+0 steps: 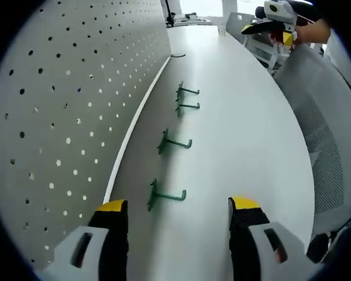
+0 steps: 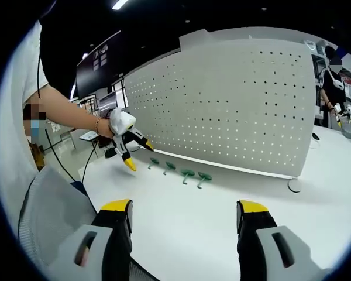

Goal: Insert the hook assembly into the mounting plate slot until the hook locks in place.

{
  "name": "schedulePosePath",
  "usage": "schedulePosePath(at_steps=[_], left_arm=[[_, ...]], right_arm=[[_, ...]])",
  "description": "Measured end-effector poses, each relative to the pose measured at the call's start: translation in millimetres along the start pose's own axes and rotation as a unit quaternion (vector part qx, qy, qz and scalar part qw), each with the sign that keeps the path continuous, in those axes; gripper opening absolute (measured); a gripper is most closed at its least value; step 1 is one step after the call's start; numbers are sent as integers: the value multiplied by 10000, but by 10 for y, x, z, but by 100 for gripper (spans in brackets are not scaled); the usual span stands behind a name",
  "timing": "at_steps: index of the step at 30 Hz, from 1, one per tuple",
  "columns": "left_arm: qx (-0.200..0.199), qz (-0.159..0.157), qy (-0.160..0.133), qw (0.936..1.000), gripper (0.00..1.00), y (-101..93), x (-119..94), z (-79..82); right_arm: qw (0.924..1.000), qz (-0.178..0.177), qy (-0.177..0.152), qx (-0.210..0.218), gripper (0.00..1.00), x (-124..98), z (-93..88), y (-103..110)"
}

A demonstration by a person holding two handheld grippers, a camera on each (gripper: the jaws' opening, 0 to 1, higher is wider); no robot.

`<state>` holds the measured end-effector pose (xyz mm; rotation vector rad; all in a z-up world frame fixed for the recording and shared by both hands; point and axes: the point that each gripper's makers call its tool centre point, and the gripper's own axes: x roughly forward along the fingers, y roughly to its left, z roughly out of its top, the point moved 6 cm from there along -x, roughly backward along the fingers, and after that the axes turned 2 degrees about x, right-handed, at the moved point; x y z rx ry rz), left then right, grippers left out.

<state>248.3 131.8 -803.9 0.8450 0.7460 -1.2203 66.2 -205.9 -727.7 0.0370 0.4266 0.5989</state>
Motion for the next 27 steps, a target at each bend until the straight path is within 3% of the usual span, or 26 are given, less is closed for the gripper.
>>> schedulePosePath(at_steps=[18,20,22,27], left_arm=[[-51,-702,365,9969,64,82,222,-63],[75,-700,493,9963,62,70,250,-98],[-147,-678,372,9969,62,85,244,-65],[-65,-698,402,9967,62,101,244,-76]], right_arm=[[9999,-127,-2,6,69,-40,-29,-19],[9998,-157,-73,80,69,-48,-2,-37],[9998,-175,-74,77,69,-45,7,-47],[9998,-164,-85,56,69,-29,23,-59]])
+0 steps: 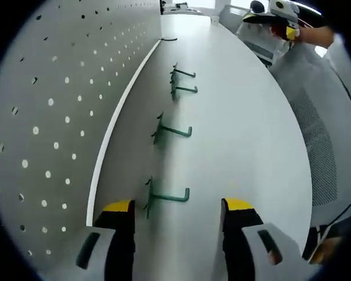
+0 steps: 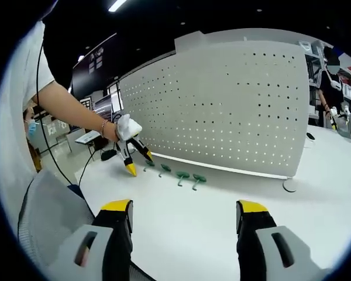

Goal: Insert the hook assembly into the mounting plate slot until the hook locks in place.

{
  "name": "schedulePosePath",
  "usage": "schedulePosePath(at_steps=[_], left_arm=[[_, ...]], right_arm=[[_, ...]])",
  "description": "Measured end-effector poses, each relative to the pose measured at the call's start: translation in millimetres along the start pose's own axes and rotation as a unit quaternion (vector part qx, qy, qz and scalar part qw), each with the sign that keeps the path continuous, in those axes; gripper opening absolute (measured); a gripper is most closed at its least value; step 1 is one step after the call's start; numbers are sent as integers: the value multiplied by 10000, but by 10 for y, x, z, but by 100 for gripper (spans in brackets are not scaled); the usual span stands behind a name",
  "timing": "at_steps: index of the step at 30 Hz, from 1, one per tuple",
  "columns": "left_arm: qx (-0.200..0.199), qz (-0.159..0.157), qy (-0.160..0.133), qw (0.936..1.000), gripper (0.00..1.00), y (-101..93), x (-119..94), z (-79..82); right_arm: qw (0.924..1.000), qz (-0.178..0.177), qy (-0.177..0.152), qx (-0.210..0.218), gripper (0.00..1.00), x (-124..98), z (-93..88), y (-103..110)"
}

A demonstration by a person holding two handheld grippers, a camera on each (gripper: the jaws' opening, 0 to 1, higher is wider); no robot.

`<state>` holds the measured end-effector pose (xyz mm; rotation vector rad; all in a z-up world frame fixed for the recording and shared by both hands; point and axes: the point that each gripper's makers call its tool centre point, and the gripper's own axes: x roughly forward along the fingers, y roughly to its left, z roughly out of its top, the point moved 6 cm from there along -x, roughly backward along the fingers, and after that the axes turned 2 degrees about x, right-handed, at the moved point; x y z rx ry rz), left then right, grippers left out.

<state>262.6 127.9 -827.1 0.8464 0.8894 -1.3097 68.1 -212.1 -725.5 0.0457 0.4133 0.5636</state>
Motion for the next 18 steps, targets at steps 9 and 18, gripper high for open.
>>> schedulePosePath(at_steps=[9,18], left_arm=[[-42,19,-49,10000,53,52,-16,-18],[-373,193,2,9991,32,133,-25,-27]], right_arm=[[10000,-1,-11,9,69,20,-1,4],[10000,-11,-57,9,69,10,29,19]])
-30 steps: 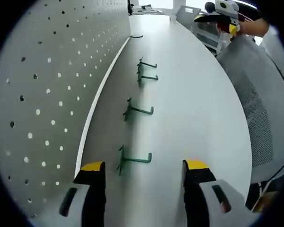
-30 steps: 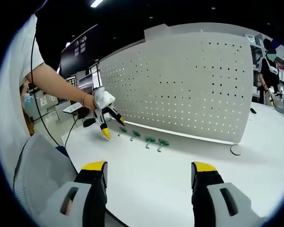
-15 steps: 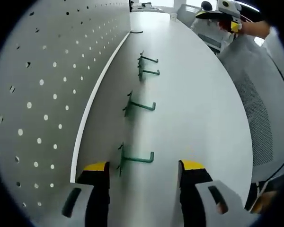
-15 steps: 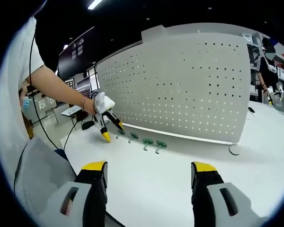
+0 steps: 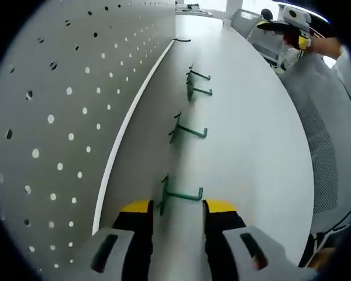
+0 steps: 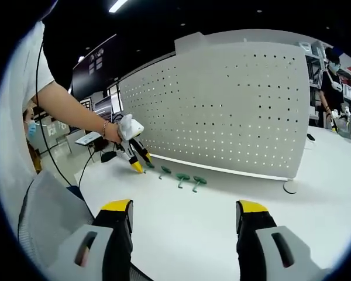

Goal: Insert the hook assembly into the mounting plate slot until the hook locks in place.

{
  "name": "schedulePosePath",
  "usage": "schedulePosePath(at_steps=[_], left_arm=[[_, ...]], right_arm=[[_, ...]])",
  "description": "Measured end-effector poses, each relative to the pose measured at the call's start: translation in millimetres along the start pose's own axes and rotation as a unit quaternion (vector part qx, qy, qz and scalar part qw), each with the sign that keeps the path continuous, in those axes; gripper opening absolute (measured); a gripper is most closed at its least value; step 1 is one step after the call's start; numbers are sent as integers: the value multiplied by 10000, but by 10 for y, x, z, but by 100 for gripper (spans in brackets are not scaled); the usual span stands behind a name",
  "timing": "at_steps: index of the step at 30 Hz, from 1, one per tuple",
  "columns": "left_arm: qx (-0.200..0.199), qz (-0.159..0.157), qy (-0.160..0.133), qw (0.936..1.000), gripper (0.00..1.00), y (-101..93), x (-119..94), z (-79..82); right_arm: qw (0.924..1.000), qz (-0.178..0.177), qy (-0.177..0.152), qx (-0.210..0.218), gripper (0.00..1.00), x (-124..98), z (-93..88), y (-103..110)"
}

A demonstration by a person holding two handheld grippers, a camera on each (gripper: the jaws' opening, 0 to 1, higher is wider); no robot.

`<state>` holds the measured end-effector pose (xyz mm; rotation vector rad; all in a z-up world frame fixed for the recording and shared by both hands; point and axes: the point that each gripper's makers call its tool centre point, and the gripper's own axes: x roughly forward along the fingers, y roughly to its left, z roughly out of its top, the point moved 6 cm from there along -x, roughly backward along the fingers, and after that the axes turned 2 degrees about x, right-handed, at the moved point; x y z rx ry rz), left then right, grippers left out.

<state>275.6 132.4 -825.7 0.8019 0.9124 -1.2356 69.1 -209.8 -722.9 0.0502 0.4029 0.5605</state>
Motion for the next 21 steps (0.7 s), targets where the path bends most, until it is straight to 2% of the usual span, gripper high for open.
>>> schedulePosePath(at_steps=[5,21], left_arm=[[-431,211,28,9988,17,78,-4,-14],[-422,392,128,9983,6,88,-10,-17]], right_arm=[[10000,-4,-6,-6,69,-12,1,0],[10000,-1,-16,-5,69,-17,3,3]])
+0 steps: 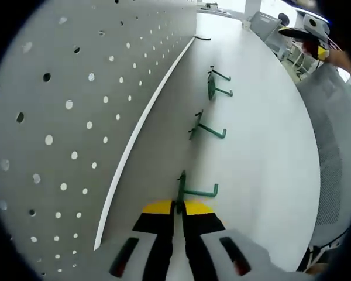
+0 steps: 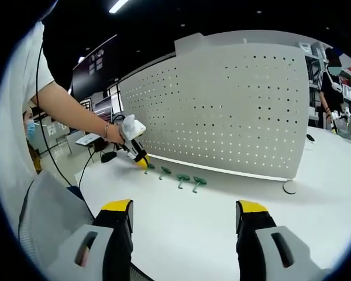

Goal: Insert the hook assembly into the mounting plate slot until the hook locks in place.

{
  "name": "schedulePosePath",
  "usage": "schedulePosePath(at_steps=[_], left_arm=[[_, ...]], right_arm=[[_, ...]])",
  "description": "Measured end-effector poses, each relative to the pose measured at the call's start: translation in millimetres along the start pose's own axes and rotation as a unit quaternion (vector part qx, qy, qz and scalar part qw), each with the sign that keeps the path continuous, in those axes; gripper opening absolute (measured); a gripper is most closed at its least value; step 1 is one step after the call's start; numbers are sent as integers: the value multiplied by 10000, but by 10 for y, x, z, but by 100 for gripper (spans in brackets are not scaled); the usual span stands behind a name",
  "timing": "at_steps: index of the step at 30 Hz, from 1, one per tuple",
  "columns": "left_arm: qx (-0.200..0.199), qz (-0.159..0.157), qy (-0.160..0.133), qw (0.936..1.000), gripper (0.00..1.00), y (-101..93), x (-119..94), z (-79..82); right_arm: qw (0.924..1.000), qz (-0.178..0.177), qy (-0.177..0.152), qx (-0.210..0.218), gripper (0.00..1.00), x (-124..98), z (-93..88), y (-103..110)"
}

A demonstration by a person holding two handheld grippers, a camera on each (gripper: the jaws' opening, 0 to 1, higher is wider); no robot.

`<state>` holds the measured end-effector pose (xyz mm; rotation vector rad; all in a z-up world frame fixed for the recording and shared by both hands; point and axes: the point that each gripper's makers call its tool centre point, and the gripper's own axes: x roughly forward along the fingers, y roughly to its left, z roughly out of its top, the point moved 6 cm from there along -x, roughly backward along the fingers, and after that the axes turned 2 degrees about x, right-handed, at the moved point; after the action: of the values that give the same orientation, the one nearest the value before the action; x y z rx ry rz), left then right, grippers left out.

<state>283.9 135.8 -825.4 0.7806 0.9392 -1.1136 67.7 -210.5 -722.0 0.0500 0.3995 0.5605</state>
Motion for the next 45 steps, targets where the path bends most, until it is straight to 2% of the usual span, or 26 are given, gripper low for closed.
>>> schedulePosePath(at_steps=[16,22,24,26,33,37,40,45], left_arm=[[164,130,19,9998,3,1,1,-2],[85,195,-27,9998,2,-7,-2,-3],[6,244,-151,9996,2,-19,-8,-9],[-54,320,-457,9984,2,-30,-28,34],[-149,611,-894,9940,1,-41,-129,88],[-195,633,-1100,9917,1,-85,-185,127],[-299,718,-1372,9875,1,-119,-257,195],[-439,891,-1654,9812,1,-106,-336,238]], right_arm=[[10000,-23,-37,60,69,-6,3,-13],[10000,-20,-38,71,69,-6,-1,-13],[10000,-20,-50,73,69,-7,12,-12],[9999,-26,-69,71,69,-11,26,-18],[9999,-42,-108,94,69,-11,35,-34],[9999,-29,-103,90,69,-4,29,-31],[9999,-27,-110,77,69,-6,31,-30],[9999,-21,-142,61,69,-13,50,-28]])
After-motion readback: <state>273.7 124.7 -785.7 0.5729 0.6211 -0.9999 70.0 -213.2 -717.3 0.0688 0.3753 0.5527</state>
